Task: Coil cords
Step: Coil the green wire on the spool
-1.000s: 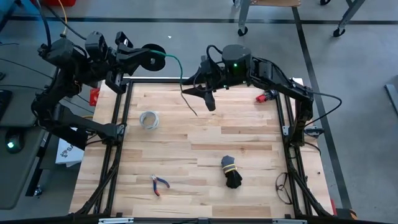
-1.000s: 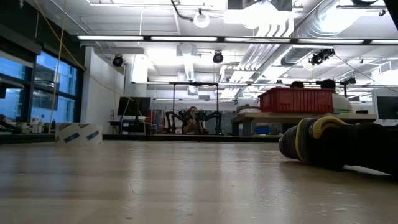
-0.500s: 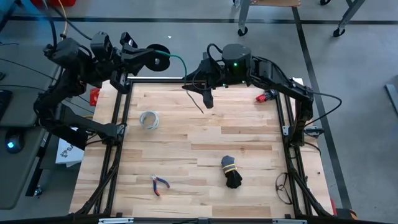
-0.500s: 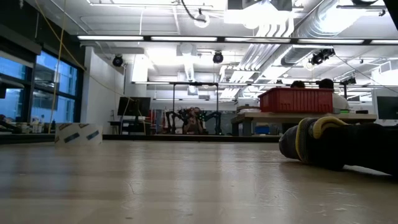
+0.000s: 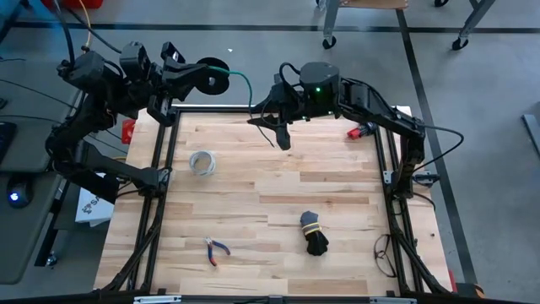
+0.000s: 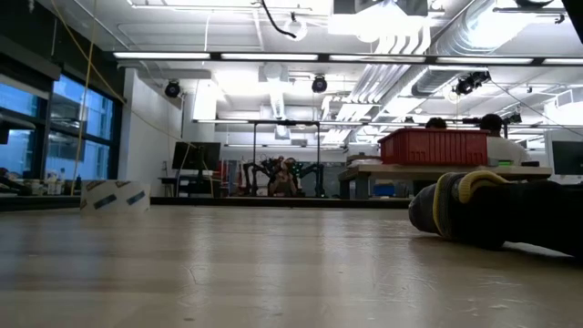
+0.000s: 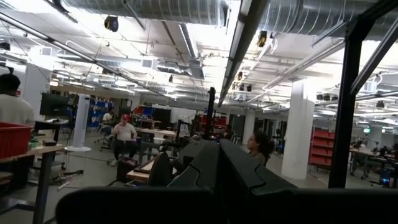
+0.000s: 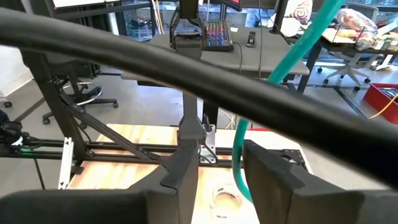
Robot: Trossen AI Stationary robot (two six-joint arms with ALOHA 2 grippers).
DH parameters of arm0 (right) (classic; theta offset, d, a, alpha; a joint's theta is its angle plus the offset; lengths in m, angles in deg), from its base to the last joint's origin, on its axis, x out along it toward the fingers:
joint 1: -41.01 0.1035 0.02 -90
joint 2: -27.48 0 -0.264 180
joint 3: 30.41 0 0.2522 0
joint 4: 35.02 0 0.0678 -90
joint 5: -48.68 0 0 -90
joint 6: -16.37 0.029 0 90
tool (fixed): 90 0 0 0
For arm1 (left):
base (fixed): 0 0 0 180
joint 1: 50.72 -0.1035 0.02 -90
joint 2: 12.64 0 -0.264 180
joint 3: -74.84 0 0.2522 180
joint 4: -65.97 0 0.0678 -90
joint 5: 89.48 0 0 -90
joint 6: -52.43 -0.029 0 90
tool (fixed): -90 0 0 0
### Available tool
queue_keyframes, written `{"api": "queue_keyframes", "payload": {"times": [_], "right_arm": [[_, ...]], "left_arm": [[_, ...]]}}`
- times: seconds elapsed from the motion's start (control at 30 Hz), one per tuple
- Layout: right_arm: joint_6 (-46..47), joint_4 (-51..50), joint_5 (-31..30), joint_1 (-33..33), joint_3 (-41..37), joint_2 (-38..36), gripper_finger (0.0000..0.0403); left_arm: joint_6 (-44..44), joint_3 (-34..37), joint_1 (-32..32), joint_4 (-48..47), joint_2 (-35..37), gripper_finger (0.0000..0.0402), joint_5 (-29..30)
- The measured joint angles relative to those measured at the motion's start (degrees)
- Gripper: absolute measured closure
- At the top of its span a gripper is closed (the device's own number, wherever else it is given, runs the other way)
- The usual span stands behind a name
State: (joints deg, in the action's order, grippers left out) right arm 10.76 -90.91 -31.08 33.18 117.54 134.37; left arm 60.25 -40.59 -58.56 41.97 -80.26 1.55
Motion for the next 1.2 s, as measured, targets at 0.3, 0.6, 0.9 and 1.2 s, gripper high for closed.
{"api": "queue_keyframes", "payload": {"times": [0.3, 0.6, 0.9, 1.2], "right_arm": [[-0.8, 0.4, 0.0, 0.1, 0.0, 0.0, 0.037], [-2.2, 12.0, -1.6, 4.6, 0.0, 1.5, 0.0399], [-7.5, 24.2, -3.2, 9.0, -0.1, 5.1, 0.0401], [-7.0, 16.6, -5.2, 9.6, 0.0, 4.3, 0.039]], "left_arm": [[0.0, 0.0, 0.0, 0.0, 0.0, 0.0401, 0.0], [14.2, 0.0, 0.0, 4.0, -2.0, 0.0401, 0.5], [28.3, 0.0, 0.0, 7.2, -5.0, 0.0401, 0.9], [26.8, 0.0, 0.0, 7.2, -3.9, 0.0401, 0.9]]}}
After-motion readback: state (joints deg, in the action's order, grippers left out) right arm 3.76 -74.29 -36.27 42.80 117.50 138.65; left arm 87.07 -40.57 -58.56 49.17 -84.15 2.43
